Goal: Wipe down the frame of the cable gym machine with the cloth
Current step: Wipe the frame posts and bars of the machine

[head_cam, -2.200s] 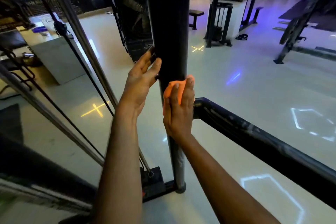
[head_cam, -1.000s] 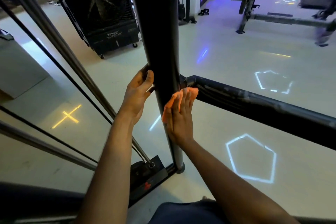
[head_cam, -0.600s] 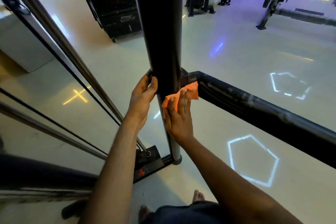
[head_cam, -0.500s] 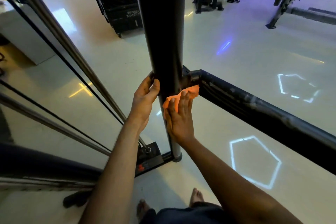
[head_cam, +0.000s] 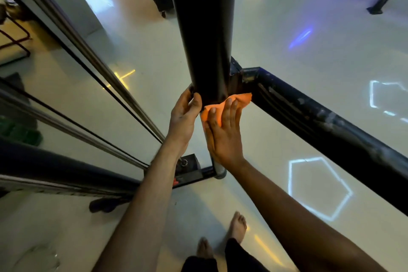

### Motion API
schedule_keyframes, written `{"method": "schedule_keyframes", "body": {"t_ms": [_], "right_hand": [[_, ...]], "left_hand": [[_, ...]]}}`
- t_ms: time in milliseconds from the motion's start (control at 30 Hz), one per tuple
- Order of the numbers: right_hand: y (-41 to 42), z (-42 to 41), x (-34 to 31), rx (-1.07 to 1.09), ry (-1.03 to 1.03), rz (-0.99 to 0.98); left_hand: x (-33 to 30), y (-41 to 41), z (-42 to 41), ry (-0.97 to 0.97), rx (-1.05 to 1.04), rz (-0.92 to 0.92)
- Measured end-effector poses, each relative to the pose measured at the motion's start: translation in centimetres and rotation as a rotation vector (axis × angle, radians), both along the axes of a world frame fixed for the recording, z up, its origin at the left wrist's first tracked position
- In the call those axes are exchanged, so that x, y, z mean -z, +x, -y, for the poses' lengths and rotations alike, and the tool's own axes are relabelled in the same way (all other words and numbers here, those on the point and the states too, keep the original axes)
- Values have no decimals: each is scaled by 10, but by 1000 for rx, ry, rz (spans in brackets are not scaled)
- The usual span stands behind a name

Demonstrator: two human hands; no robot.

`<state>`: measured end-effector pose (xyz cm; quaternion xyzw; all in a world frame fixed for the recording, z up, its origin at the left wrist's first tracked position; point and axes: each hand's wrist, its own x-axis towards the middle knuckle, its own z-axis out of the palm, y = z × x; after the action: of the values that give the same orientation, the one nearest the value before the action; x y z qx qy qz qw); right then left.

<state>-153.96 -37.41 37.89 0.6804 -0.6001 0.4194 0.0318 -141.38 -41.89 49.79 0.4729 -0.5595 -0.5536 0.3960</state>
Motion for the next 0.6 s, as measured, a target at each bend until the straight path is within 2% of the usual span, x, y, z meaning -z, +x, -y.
{"method": "schedule_keyframes", "body": {"t_ms": [200, 400, 600], "right_hand": [[6, 25, -17, 79, -126, 77], [-4, -8, 75, 78, 94, -76], [3, 26, 47, 96, -107, 42]], "left_hand": [[27, 11, 10, -8, 74, 37], [53, 15, 19, -55, 114, 10], [85, 17, 26, -79, 127, 36]]}}
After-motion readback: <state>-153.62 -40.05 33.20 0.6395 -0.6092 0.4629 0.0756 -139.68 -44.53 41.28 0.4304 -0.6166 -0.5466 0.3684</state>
